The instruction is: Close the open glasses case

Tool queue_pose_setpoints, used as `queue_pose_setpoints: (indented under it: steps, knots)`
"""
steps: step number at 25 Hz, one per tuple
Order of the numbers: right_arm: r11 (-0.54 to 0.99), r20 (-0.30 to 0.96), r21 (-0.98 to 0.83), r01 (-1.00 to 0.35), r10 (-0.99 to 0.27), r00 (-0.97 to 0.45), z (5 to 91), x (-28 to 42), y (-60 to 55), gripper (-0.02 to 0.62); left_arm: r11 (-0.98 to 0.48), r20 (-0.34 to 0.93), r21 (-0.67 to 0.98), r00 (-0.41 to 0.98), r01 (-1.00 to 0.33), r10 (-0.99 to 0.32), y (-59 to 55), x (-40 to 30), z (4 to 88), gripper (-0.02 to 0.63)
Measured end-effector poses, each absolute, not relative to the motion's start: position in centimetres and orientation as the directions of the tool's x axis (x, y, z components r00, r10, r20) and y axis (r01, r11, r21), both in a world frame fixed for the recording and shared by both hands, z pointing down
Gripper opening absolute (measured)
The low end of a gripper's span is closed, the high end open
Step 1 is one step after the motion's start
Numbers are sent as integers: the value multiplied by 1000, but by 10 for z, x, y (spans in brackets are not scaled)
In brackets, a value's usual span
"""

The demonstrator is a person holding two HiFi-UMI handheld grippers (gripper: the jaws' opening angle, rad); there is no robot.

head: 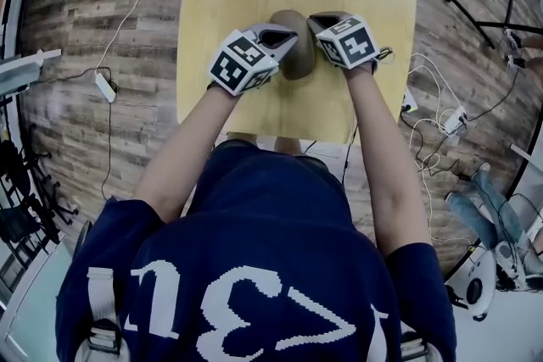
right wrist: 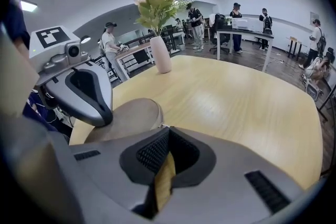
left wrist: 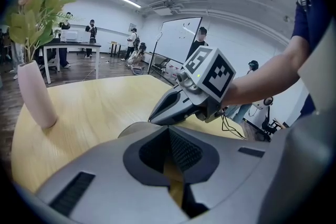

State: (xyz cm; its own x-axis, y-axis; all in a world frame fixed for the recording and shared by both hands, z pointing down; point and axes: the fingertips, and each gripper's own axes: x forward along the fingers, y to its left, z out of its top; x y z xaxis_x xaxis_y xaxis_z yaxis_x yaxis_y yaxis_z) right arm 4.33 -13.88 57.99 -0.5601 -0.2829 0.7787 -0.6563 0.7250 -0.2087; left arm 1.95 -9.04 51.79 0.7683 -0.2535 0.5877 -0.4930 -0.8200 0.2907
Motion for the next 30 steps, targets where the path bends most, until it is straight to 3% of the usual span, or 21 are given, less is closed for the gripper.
queue_pose_setpoints:
  steps: [11, 16, 22, 26, 27, 30]
  knots:
    - [723, 738, -263, -639, -276, -616, 570, 62, -89, 21, -770, 525, 362, 797, -526, -299, -85, 11, 513, 12]
    - [643, 691, -371, -670, -290, -662, 570, 69, -71, 23, -768, 517, 353, 796, -534, -316, -73, 11, 506, 12]
    - [655, 679, -434, -619, -213, -702, 567, 47, -46, 25, -740, 545, 319, 753, -592, -368, -67, -2, 509, 12]
    - [695, 634, -480, -535, -148, -759, 559, -4, -18, 29, -715, 550, 278, 717, -641, -428, -74, -24, 503, 12]
    - [700, 619, -487, -522, -145, -772, 557, -20, -13, 34, -709, 553, 265, 705, -654, -444, -75, -30, 501, 12]
    - [732, 608, -452, -509, -165, -777, 553, -64, -11, 132, -686, 561, 225, 667, -692, -490, -79, -47, 498, 12]
